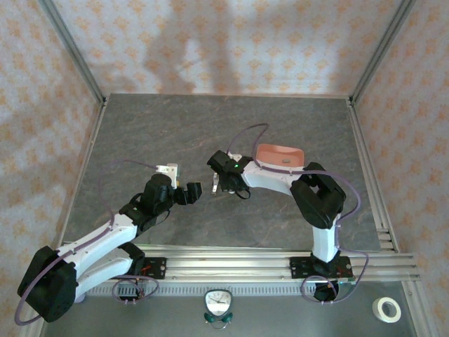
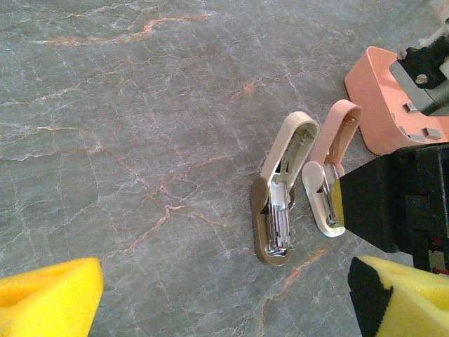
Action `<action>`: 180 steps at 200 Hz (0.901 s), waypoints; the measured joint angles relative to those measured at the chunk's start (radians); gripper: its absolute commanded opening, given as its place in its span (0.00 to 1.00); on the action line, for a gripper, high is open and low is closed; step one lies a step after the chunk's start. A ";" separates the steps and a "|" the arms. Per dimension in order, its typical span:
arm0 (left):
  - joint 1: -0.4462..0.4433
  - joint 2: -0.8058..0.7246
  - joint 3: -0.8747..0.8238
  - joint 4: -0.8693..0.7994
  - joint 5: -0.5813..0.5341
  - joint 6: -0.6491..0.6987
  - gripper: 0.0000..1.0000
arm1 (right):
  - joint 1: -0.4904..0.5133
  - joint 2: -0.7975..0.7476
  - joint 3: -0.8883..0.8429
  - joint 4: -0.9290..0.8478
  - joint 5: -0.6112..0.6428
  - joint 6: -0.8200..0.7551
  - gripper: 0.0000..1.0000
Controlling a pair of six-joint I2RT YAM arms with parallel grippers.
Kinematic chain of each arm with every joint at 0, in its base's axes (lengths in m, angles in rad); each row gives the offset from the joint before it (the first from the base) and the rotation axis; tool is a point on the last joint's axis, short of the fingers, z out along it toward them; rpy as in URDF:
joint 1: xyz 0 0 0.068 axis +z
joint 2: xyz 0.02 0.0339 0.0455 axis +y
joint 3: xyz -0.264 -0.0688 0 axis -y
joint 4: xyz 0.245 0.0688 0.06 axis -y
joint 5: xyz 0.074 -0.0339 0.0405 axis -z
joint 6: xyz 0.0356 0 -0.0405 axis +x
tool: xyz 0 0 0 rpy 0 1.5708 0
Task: Load the staples into the stapler
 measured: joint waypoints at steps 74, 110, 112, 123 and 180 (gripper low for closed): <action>0.000 -0.006 0.001 -0.001 0.000 0.000 0.91 | 0.000 -0.031 0.008 -0.014 0.013 -0.008 0.29; 0.000 -0.014 0.009 -0.005 0.001 0.001 0.91 | -0.013 -0.109 0.028 -0.053 0.028 -0.012 0.29; 0.000 -0.014 0.010 -0.005 0.003 0.001 0.91 | -0.015 -0.114 0.029 -0.055 0.028 -0.012 0.29; 0.000 -0.014 0.013 -0.006 0.008 0.001 0.91 | -0.029 -0.138 0.030 -0.068 0.026 -0.011 0.28; 0.000 -0.010 0.027 -0.008 0.019 0.003 0.90 | -0.137 -0.238 -0.084 -0.015 -0.117 0.040 0.26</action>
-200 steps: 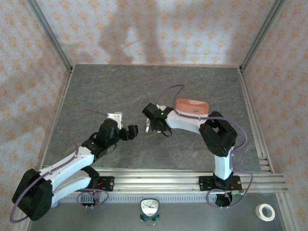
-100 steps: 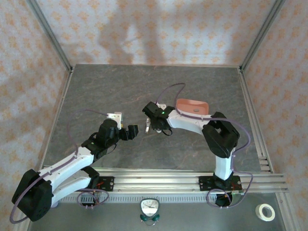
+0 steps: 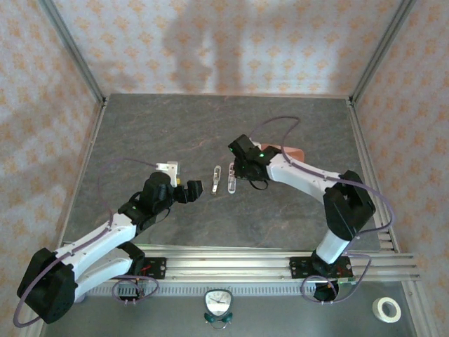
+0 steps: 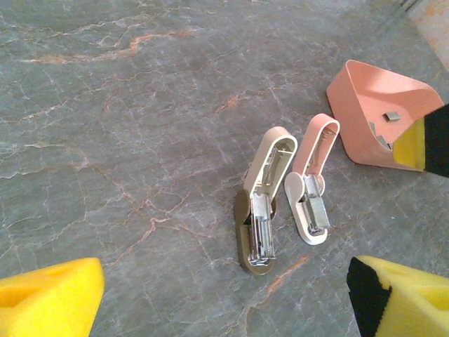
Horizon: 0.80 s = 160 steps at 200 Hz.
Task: Load the staples into the stapler
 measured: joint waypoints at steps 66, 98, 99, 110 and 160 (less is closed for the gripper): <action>0.000 0.113 0.018 0.006 0.042 -0.003 0.87 | -0.068 -0.060 -0.212 0.215 -0.183 0.084 0.24; 0.000 0.173 0.045 0.024 0.048 -0.016 0.85 | -0.131 -0.062 -0.294 0.351 -0.267 0.107 0.22; 0.000 0.174 0.045 0.026 0.048 -0.018 0.85 | -0.133 -0.062 -0.297 0.356 -0.270 0.109 0.22; 0.000 0.182 0.047 0.038 0.047 -0.026 0.85 | -0.146 -0.062 -0.316 0.388 -0.295 0.113 0.22; 0.000 0.174 0.039 0.101 -0.021 -0.064 0.84 | -0.150 -0.062 -0.351 0.518 -0.377 0.121 0.21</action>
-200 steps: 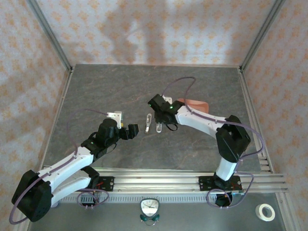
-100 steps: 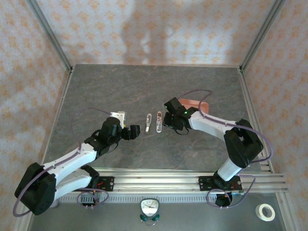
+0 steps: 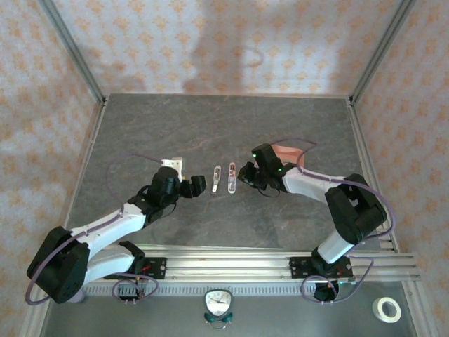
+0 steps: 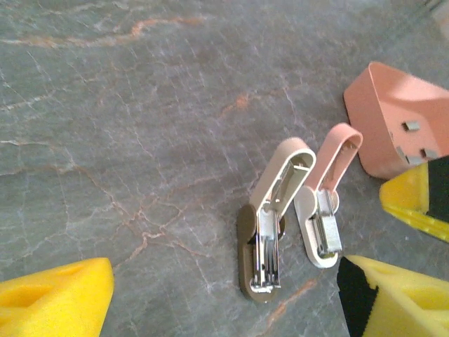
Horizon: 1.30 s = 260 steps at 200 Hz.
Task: Load the staples into the stapler
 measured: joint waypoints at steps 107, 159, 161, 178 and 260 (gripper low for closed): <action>0.000 0.061 0.008 0.025 -0.037 -0.027 0.84 | 0.049 0.126 -0.008 0.120 -0.059 0.038 0.22; 0.000 0.097 0.024 0.043 -0.029 -0.040 0.84 | 0.053 0.150 0.009 0.126 -0.060 0.042 0.19; 0.000 0.098 0.024 0.044 -0.029 -0.040 0.84 | 0.053 0.151 0.010 0.126 -0.060 0.042 0.19; 0.000 0.107 0.026 0.052 -0.021 -0.043 0.84 | 0.054 0.154 0.013 0.126 -0.060 0.042 0.17; 0.000 0.126 0.034 0.063 -0.005 -0.067 0.84 | 0.055 0.156 0.017 0.126 -0.060 0.042 0.11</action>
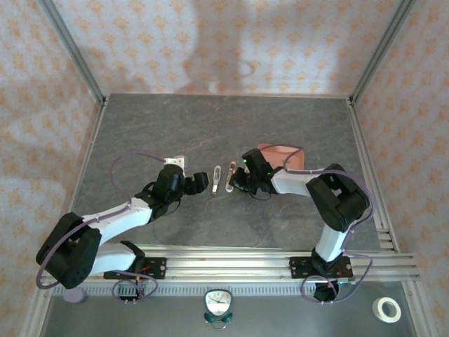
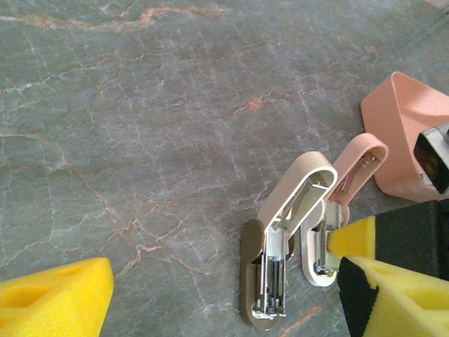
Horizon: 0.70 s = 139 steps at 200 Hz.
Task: Load the staples into the stapler
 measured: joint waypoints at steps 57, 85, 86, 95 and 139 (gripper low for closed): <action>0.000 0.000 0.005 0.006 0.008 0.000 0.84 | 0.000 -0.011 0.000 0.000 0.008 0.000 0.11; 0.000 0.006 0.006 0.007 0.021 0.000 0.84 | 0.000 -0.025 0.000 0.000 0.015 0.000 0.11; 0.000 0.006 0.006 0.007 0.021 0.000 0.84 | 0.000 -0.026 0.000 0.000 0.016 0.000 0.11; 0.000 0.007 0.006 0.007 0.022 0.000 0.84 | 0.000 -0.031 0.000 0.000 0.018 0.000 0.11; 0.000 0.008 0.009 0.007 0.023 0.000 0.85 | 0.000 -0.039 0.000 0.000 0.019 0.007 0.11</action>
